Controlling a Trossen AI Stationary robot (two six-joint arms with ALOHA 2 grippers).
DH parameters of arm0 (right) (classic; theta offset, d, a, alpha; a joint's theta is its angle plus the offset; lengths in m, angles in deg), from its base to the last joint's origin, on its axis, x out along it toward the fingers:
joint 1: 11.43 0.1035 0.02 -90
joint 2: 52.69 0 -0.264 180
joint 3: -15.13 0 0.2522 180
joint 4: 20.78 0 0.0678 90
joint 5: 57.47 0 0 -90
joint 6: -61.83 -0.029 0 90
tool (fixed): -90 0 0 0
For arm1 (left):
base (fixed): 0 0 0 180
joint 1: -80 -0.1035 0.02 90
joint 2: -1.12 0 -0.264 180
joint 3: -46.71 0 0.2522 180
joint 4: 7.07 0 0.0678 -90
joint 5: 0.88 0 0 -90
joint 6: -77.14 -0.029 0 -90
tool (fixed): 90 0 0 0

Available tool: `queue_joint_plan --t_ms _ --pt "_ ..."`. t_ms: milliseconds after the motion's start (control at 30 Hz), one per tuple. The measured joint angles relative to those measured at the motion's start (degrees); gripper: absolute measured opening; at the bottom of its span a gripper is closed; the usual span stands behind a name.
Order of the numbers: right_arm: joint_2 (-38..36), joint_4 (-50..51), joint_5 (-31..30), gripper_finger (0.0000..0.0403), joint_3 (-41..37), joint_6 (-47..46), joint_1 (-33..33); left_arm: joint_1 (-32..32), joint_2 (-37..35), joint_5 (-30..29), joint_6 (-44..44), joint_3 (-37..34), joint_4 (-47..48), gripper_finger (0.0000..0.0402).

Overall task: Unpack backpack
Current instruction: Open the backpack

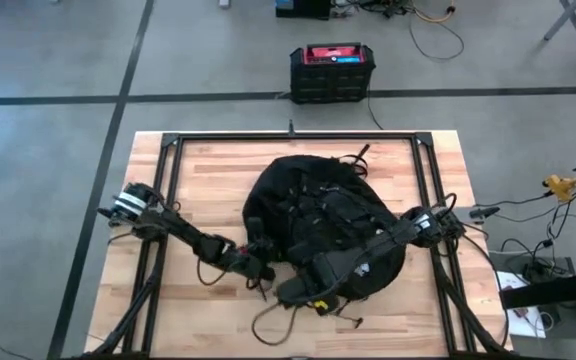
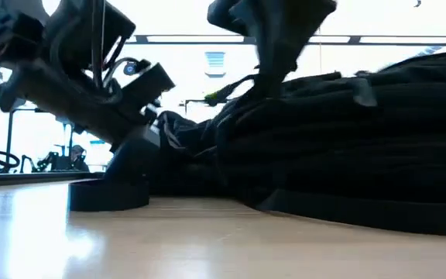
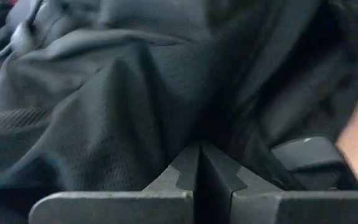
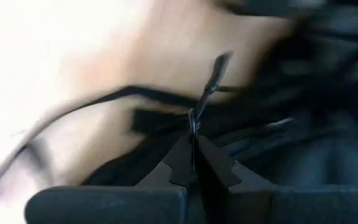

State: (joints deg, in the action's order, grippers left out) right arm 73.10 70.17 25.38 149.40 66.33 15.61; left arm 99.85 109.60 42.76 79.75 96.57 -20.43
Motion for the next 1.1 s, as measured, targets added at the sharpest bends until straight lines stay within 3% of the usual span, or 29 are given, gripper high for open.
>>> queue_joint_plan --t_ms 333,567,667,767,867,1100 --pt "0.0 4.6 5.1 0.0 -0.2 -8.2 5.4 -5.4 -4.0 -1.6 -3.0 -6.7 -2.7 0.0" --pt "0.0 3.2 -1.7 0.0 -1.2 -10.9 6.1 -2.7 -23.4 -1.9 -14.3 -8.1 5.5 0.0" --pt "0.0 1.7 -2.7 0.0 -1.6 -10.2 6.1 0.5 -32.9 2.6 -11.9 -8.1 5.6 0.0" --pt "0.0 0.0 -3.9 0.0 -1.8 -9.2 6.1 3.3 -38.3 14.4 -5.7 -8.1 3.3 0.0" --pt "0.0 -2.5 -4.5 0.0 -1.8 -8.4 5.6 5.8 -38.4 24.4 -3.8 -8.4 -2.0 0.0" --pt "0.0 -3.3 -4.7 0.0 -1.8 -9.3 5.2 8.0 -24.1 26.0 -3.9 -7.1 -17.4 0.0"
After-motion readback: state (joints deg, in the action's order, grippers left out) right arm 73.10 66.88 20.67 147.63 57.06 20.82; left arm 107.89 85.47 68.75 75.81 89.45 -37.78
